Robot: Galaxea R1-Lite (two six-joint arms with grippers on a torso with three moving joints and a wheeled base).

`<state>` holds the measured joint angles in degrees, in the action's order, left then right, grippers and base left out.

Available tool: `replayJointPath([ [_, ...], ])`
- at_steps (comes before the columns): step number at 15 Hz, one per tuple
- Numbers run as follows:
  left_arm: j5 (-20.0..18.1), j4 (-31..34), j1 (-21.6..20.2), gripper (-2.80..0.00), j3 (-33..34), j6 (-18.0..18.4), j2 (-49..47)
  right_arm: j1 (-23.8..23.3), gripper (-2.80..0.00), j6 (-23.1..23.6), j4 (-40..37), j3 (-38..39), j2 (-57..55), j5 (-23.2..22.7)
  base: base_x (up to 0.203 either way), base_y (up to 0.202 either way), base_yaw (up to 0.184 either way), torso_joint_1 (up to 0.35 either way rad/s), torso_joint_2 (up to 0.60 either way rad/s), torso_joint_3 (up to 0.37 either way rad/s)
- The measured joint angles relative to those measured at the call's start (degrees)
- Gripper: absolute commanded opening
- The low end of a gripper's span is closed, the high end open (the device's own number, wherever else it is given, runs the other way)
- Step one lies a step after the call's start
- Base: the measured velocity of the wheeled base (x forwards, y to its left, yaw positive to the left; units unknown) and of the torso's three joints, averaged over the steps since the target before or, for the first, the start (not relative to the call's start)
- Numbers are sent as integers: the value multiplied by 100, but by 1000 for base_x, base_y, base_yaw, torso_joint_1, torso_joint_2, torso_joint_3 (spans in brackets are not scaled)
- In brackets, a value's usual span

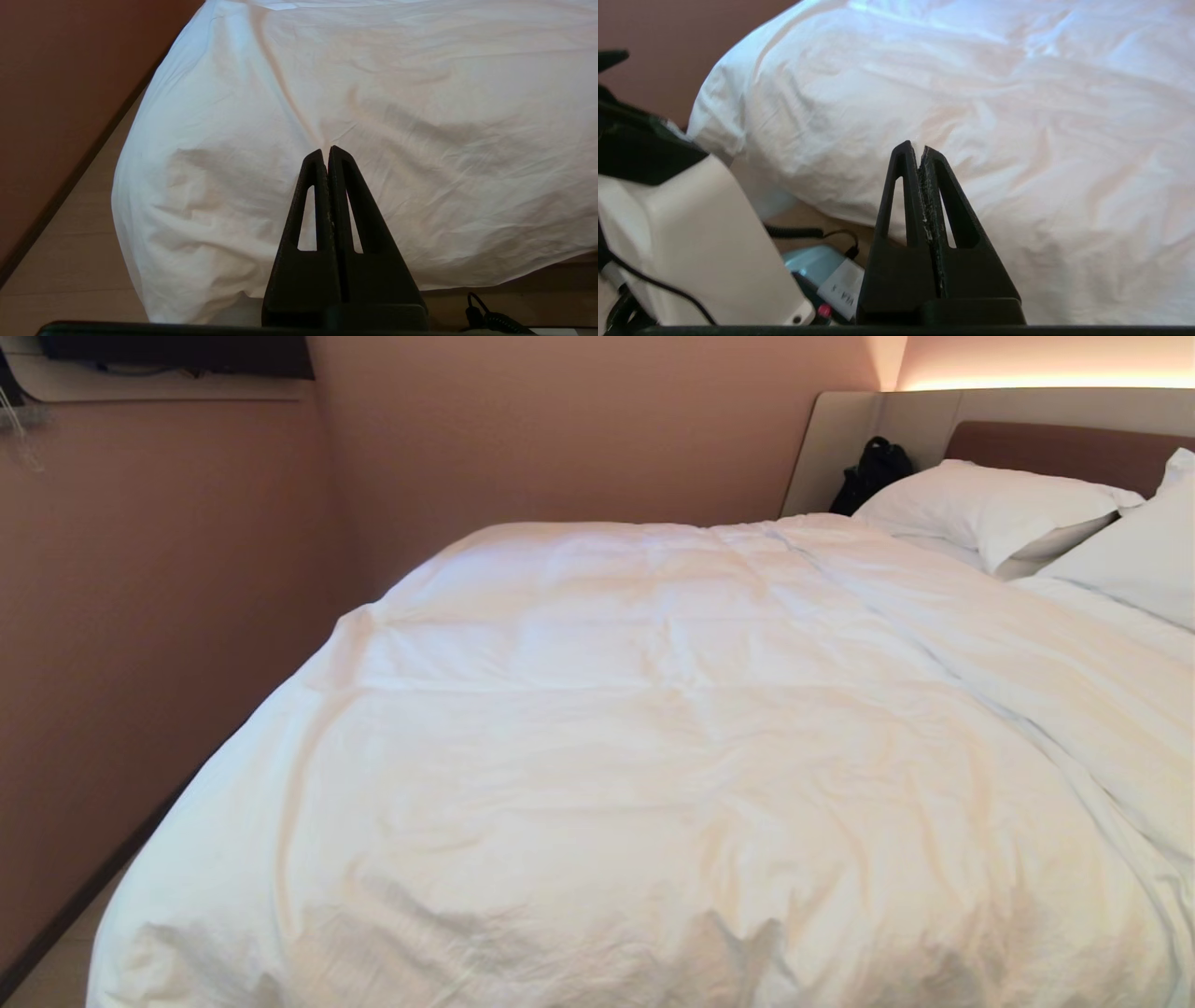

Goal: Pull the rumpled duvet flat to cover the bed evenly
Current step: Flatten the corners of the folded blanket

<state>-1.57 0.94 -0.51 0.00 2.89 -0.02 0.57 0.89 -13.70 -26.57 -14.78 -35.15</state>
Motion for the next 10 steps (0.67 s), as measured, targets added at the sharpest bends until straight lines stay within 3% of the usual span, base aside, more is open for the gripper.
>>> replayJointPath([
  [4,4,2,0,-280,0,7,0,-28,-280,-133,193,401,796,732,0,0,0,0,0,0],
  [10,4,0,0,-280,0,16,0,-50,-280,34,736,1729,1424,2150,0,0,0,0,0,0],
])
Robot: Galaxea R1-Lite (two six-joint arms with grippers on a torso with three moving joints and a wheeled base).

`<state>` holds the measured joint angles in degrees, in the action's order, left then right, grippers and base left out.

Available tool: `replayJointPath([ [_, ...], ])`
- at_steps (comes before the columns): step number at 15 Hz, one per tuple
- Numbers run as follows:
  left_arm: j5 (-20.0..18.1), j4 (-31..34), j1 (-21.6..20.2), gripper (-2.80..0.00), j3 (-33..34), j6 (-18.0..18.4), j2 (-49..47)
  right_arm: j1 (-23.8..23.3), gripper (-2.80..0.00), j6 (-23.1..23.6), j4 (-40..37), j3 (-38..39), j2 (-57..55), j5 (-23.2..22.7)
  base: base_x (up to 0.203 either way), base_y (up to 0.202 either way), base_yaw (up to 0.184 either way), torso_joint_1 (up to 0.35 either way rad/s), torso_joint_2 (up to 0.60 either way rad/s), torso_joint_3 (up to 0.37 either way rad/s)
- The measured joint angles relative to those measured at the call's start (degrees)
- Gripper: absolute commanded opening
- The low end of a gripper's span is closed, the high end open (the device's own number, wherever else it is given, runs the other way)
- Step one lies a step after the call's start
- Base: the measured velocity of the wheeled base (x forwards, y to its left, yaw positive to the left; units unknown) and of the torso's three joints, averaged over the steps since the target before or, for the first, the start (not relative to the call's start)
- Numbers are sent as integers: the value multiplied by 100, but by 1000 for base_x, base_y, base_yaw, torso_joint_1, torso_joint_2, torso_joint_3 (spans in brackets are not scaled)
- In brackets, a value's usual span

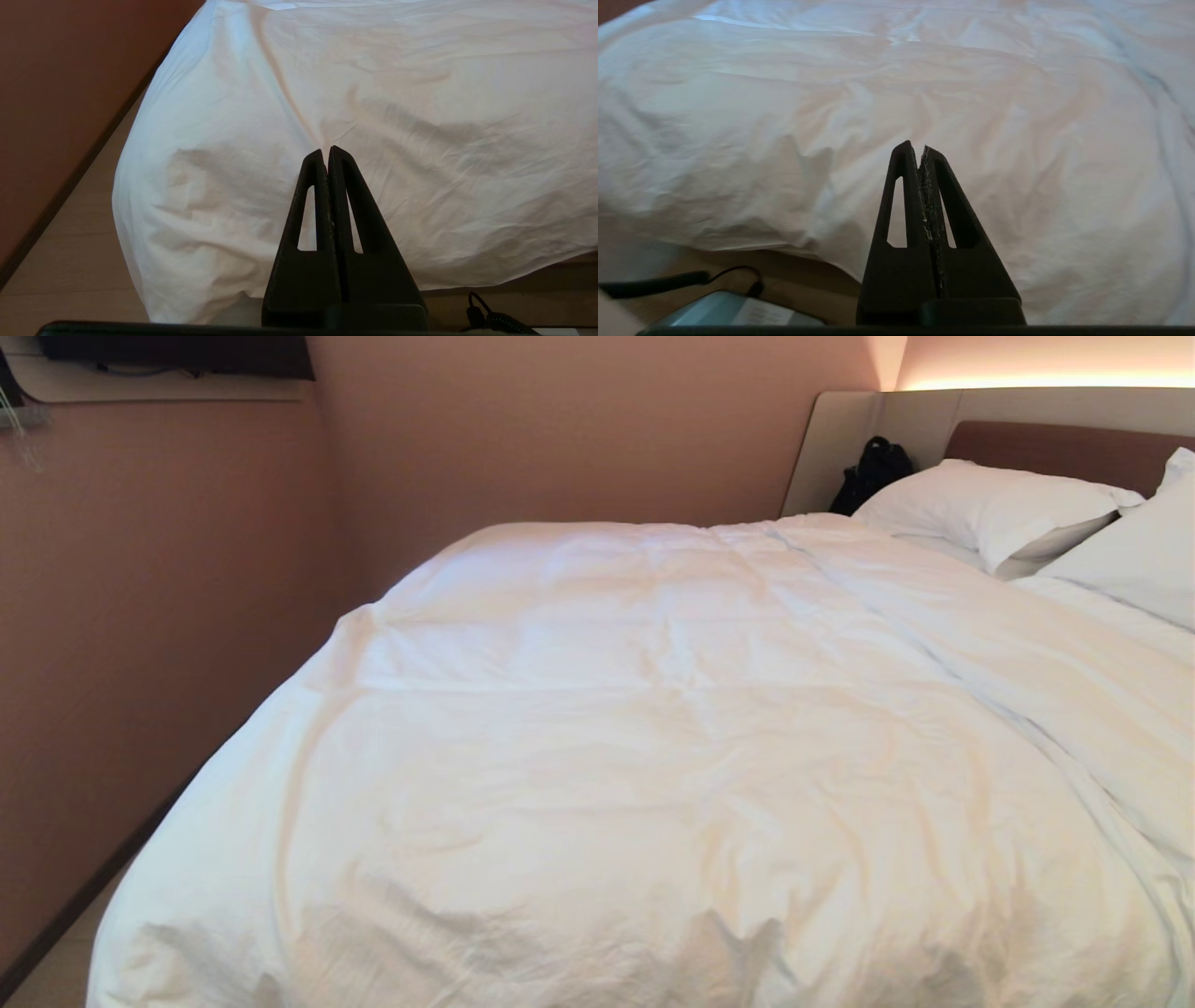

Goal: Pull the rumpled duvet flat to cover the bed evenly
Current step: Flatten the corners of the folded blanket

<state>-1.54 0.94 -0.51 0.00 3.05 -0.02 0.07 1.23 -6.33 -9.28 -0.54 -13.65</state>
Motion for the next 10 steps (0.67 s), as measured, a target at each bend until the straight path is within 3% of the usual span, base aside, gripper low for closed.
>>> replayJointPath([
  [5,9,2,0,-280,0,12,0,0,-280,352,886,881,38,1042,0,0,0,0,0,0],
  [10,2,2,0,-280,0,11,0,0,-280,179,917,924,43,1355,0,0,0,0,0,0],
])
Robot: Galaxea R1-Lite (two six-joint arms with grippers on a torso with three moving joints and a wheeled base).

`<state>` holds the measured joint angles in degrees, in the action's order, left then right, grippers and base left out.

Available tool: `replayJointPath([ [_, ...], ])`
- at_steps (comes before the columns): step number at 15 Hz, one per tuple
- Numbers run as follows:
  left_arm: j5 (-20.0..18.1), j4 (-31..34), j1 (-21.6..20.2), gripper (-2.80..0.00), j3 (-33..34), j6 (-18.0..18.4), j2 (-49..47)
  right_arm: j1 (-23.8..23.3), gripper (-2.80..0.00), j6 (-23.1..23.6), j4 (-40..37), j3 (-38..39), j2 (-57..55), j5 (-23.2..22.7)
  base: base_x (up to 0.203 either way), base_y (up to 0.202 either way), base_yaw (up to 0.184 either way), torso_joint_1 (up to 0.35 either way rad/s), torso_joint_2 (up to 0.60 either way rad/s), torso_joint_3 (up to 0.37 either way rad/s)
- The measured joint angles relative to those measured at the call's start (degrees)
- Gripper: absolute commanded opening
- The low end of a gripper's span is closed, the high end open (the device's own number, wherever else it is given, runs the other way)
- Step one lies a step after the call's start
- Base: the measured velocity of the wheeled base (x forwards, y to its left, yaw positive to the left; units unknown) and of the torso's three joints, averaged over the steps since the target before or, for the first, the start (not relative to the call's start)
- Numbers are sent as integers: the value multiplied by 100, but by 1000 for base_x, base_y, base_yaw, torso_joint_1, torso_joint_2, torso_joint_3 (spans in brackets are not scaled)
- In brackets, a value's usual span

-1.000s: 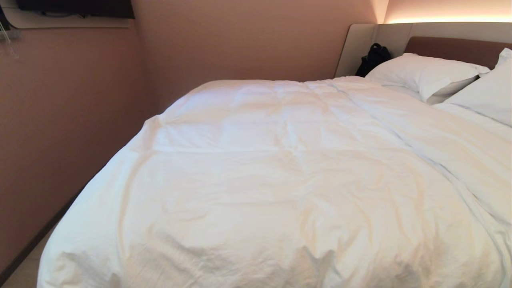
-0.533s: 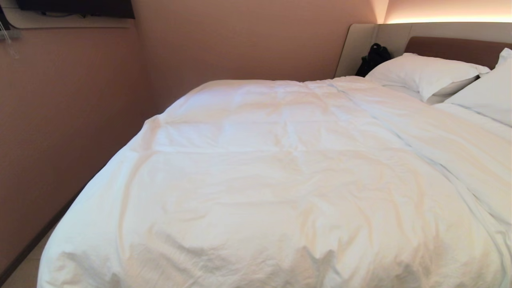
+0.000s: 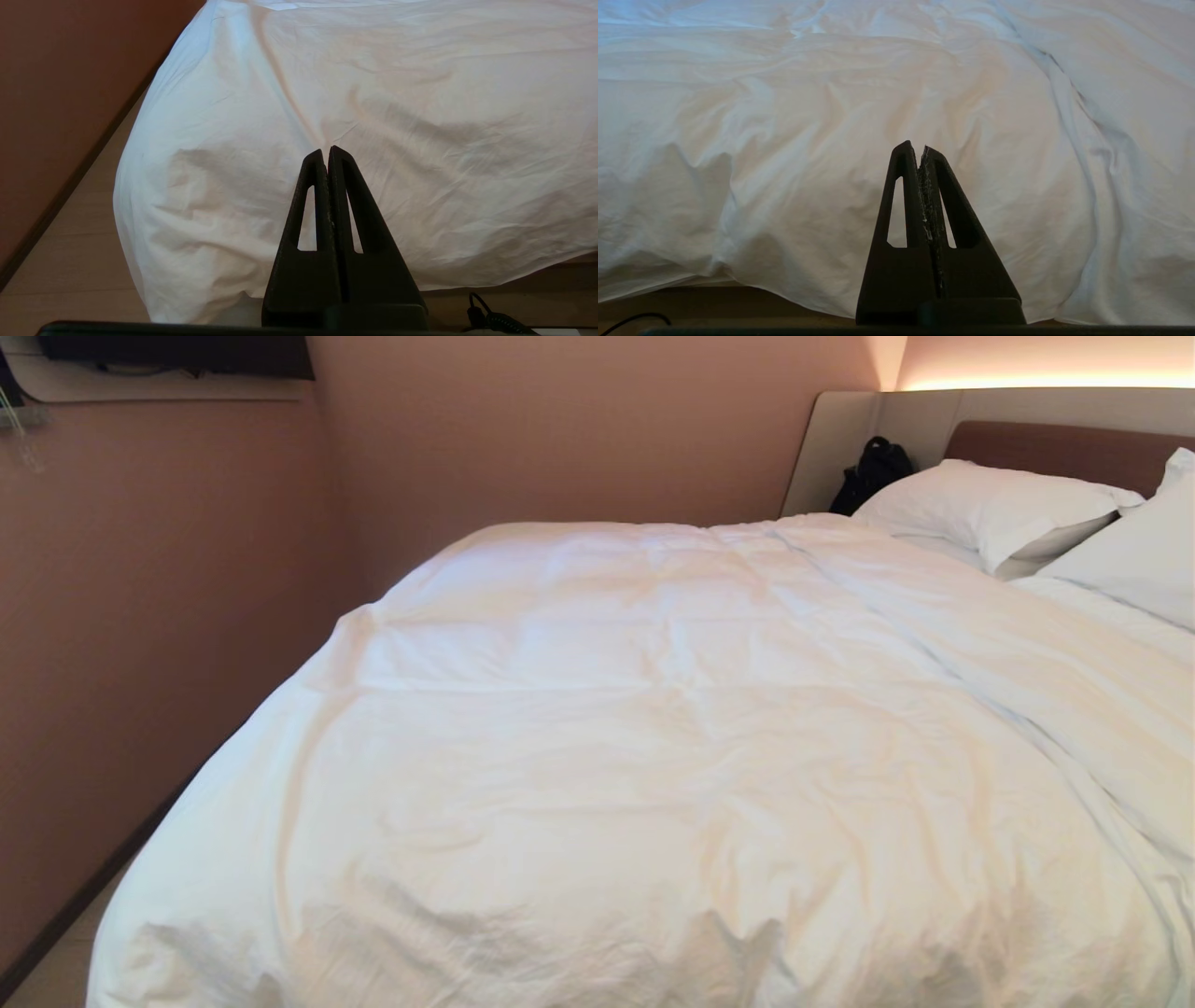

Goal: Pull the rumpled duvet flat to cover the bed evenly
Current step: Flatten the corners of the folded blanket

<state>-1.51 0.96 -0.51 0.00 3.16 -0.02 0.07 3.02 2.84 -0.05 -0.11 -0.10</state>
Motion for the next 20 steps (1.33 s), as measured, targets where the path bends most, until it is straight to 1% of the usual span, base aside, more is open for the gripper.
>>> replayJointPath([
  [5,2,2,0,-280,0,4,0,0,-280,-197,-321,5,6,12,0,0,0,0,0,0],
  [16,20,7,-1,-280,0,58,0,2,-280,-198,-330,5,9,13,0,0,0,0,0,0],
  [18,22,13,2,-280,0,63,0,-2,-280,-198,-324,5,9,12,-3,-97,2,0,3,-3],
  [20,20,9,-9,-280,0,62,0,2,-280,-201,-330,5,9,12,-1,-195,1,7,7,5],
])
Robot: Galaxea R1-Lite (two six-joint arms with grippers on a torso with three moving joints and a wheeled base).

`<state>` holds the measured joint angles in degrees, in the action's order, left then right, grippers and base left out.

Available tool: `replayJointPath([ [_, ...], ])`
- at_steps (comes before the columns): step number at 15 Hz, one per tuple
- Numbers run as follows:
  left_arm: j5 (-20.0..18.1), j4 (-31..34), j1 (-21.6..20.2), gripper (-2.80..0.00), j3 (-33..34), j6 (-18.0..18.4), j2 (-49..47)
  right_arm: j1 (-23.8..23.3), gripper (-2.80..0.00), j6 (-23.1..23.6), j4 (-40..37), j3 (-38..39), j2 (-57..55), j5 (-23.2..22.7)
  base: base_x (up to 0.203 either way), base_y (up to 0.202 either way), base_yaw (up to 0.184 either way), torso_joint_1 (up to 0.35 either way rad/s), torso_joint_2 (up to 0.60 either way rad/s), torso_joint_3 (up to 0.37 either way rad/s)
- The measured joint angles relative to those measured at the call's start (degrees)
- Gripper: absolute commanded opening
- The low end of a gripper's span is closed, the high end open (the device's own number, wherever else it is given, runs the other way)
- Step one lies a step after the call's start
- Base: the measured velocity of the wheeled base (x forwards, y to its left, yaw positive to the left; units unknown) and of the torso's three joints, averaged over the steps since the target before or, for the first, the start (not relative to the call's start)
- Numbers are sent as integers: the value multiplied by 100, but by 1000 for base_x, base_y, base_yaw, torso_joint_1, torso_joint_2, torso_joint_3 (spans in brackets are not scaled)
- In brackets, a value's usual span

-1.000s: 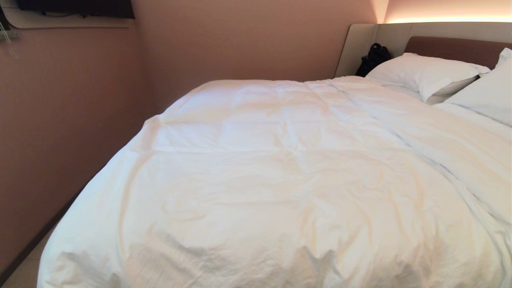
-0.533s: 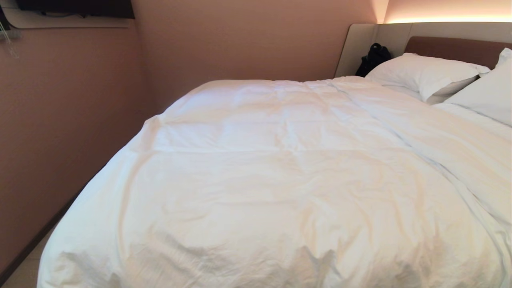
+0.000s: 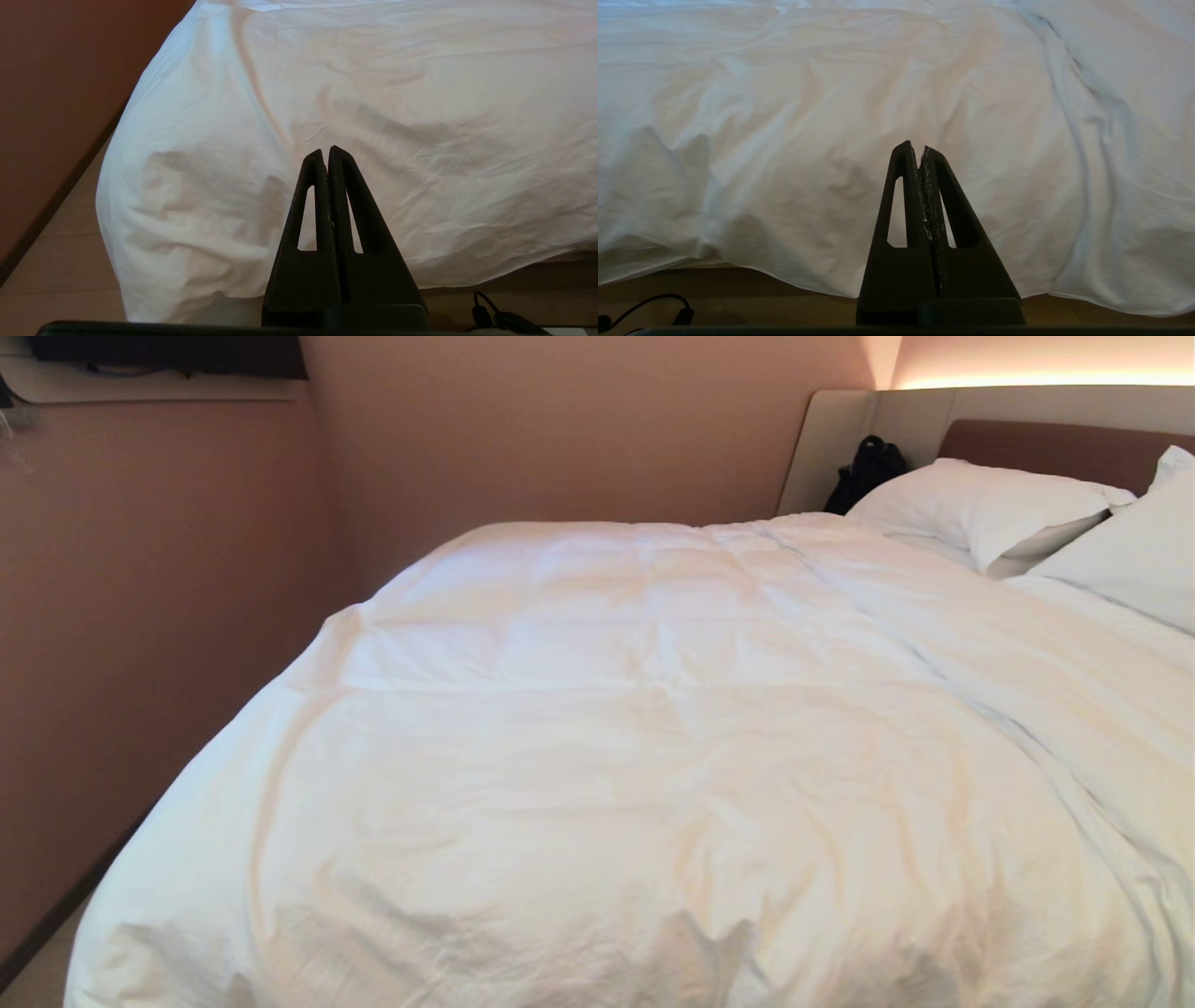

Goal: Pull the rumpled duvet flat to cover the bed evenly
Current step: Flatten the corners of the folded blanket

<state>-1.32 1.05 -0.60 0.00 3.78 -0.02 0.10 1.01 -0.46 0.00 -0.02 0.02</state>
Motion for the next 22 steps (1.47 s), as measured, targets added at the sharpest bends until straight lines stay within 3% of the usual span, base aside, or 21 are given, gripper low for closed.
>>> replayJointPath([
  [13,-2,-9,5,-280,0,-12,0,-2,-280,17,3,0,0,5,0,-191,1,3,2,2],
  [22,27,-9,9,-280,0,-225,0,-2,-280,20,11,0,0,7,0,-10,-1,0,0,0],
])
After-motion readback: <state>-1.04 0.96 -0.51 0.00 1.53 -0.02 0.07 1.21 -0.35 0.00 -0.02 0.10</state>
